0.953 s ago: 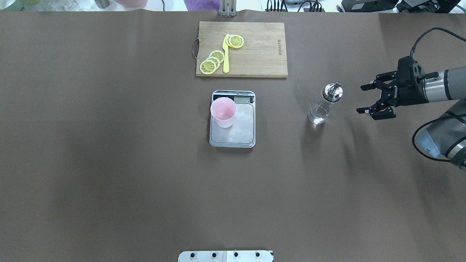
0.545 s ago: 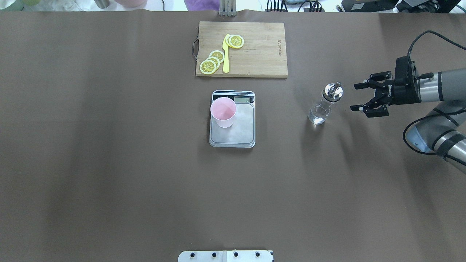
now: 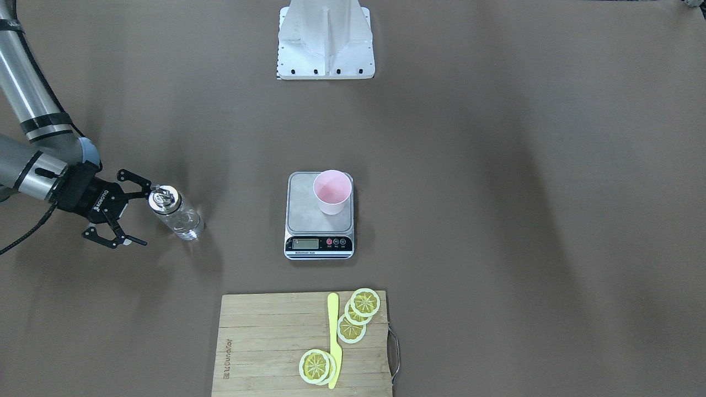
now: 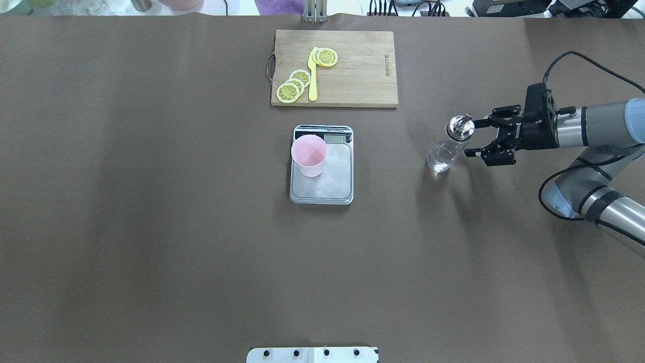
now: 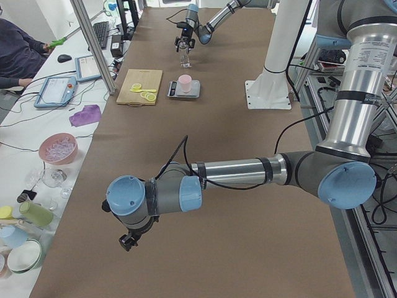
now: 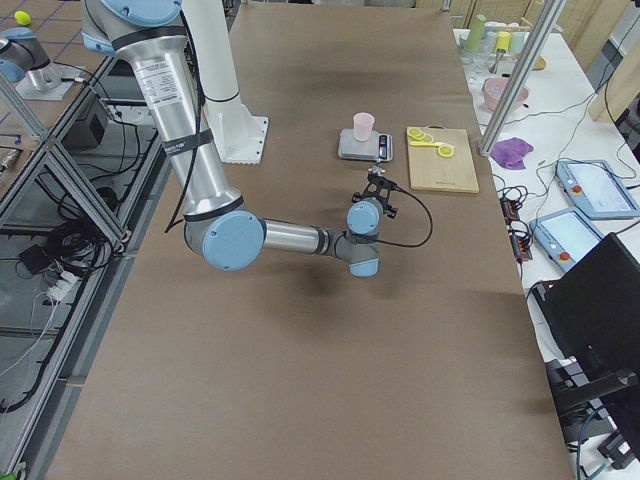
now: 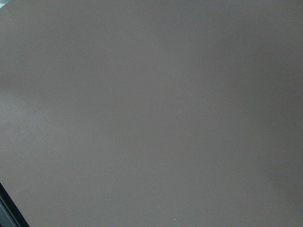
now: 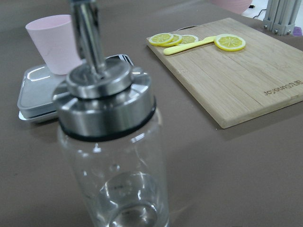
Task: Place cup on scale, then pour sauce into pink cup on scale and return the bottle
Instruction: 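Lower the right gripper around the glass sauce dispenser and close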
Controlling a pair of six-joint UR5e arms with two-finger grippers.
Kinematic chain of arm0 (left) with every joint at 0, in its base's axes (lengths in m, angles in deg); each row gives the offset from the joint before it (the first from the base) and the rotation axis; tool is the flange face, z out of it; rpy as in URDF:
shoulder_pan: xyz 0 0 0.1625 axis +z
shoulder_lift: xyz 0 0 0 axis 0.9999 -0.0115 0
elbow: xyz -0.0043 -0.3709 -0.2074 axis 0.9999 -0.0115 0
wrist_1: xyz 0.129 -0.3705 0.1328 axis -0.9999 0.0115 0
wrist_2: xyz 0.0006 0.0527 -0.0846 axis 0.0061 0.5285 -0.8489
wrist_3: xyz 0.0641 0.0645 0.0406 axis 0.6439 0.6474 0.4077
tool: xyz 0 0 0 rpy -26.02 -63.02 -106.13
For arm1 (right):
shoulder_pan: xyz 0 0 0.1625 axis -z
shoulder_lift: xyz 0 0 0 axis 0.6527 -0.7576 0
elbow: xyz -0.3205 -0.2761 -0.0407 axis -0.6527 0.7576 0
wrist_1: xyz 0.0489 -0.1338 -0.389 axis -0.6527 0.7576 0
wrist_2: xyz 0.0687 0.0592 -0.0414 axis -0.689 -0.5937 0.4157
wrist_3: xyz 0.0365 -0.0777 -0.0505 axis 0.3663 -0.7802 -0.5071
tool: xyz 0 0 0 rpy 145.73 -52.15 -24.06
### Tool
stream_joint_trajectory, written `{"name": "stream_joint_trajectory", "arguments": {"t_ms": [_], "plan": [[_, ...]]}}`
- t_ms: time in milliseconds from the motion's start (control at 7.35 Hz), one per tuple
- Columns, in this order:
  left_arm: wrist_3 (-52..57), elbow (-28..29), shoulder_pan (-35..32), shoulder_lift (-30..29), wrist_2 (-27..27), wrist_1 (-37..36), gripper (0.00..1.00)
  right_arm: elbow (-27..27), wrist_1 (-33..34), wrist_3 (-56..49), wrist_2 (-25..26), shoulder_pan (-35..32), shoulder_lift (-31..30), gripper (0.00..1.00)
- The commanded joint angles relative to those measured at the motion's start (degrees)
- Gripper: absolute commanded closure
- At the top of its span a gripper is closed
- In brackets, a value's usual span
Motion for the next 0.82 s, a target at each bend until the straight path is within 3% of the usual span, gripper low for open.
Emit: {"name": "stream_joint_trajectory", "arguments": {"t_ms": [0, 681], "plan": [[-0.3, 0.0, 0.0, 0.0, 0.0, 0.0, 0.02, -0.3, -0.2, -0.2, 0.9, 0.7, 0.5, 0.10], [-3.0, -1.5, 0.1, -0.3, 0.0, 0.1, 0.02, 0.2, -7.0, 0.1, 1.0, 1.2, -1.5, 0.05]]}}
